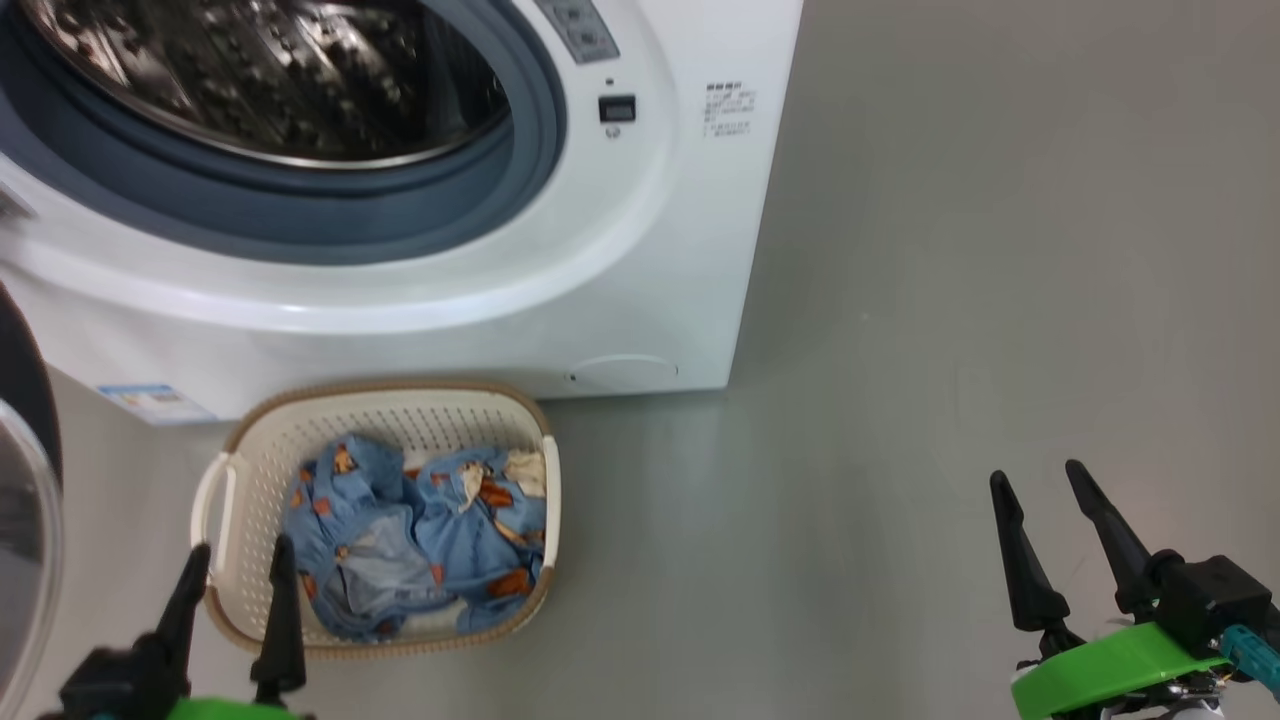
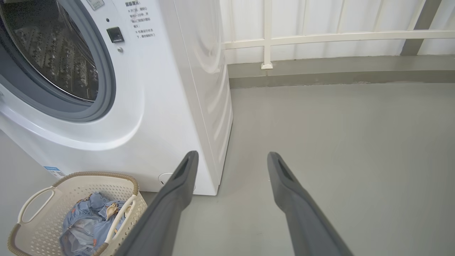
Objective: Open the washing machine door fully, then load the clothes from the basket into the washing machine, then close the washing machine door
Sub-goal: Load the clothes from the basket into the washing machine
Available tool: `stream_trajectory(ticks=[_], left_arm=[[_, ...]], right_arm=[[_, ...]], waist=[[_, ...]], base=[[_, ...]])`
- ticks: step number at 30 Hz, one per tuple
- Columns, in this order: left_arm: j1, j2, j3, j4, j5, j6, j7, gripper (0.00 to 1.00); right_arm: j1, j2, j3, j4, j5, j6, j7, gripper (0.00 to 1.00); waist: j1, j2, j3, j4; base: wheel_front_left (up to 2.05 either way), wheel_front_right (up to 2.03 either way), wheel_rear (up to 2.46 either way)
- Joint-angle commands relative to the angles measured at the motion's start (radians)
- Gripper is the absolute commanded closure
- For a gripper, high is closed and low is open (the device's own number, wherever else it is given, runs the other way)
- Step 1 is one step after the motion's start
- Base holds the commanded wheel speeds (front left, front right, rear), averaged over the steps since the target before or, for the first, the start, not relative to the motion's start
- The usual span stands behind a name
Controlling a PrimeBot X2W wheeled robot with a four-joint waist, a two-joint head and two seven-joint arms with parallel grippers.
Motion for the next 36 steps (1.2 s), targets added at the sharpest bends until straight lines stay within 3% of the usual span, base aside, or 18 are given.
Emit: stream_trajectory(ticks=[1, 10, 24, 36], left_arm=[[-0.055, 0.012, 0.025, -0.012, -0.011, -0.001, -0.006, 0.0], [-0.17, 0.03, -0.001, 0.035, -0.025, -0.002, -0.006, 0.0], [-0.43, 0.113, -0.041, 0.187, -0.086, -0.003, -0.006, 0.0], [-0.562, 0.153, -0.058, 0.348, -0.093, -0.003, -0.006, 0.0]], right_arm=[[-0.032, -0.005, 0.023, -0.029, -0.01, 0.002, -0.012, 0.0], [-0.085, 0.0, 0.028, -0.052, -0.029, 0.002, -0.012, 0.0], [-0.167, 0.022, 0.034, -0.087, -0.061, 0.002, -0.012, 0.0], [-0.214, 0.035, 0.048, -0.101, -0.072, 0.002, -0.012, 0.0]], waist=[[0.0001, 0.0, 0.079, 0.003], [0.0001, 0.0, 0.229, -0.002], [0.0001, 0.0, 0.489, -0.016], [0.0001, 0.0, 0.585, -0.022]], base=[[0.0, 0.0, 0.0], [0.0, 0.0, 0.0], [0.0, 0.0, 0.0], [0.0, 0.0, 0.0]])
